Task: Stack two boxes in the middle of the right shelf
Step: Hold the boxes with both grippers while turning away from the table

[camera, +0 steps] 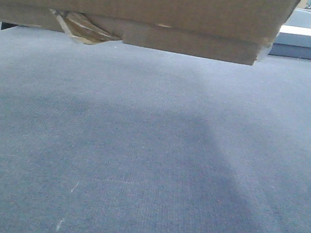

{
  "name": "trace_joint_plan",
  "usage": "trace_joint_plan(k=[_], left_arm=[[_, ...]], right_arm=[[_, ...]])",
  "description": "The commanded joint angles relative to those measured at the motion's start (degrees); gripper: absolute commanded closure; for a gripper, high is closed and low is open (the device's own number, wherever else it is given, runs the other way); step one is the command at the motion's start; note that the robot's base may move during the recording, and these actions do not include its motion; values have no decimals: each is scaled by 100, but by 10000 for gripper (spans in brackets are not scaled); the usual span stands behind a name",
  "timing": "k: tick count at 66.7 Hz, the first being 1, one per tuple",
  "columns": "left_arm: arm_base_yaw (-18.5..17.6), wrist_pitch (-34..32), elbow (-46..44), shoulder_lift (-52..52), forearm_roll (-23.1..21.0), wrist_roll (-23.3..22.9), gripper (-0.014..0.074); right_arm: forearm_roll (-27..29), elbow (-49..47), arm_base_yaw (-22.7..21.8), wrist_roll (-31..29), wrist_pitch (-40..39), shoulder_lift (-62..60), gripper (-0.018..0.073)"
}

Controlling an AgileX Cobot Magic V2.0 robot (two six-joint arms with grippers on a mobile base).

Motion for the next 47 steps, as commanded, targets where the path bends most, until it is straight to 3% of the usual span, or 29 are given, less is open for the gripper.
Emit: trace_joint_plan(k=[1,47], left_arm=[[91,60,-83,-45,344,-34,708],[91,-4,-83,-45,547,-35,708]], right_arm=[[-383,-98,-47,-4,-51,-79,722],[-383,-98,-47,-4,-51,-79,722]])
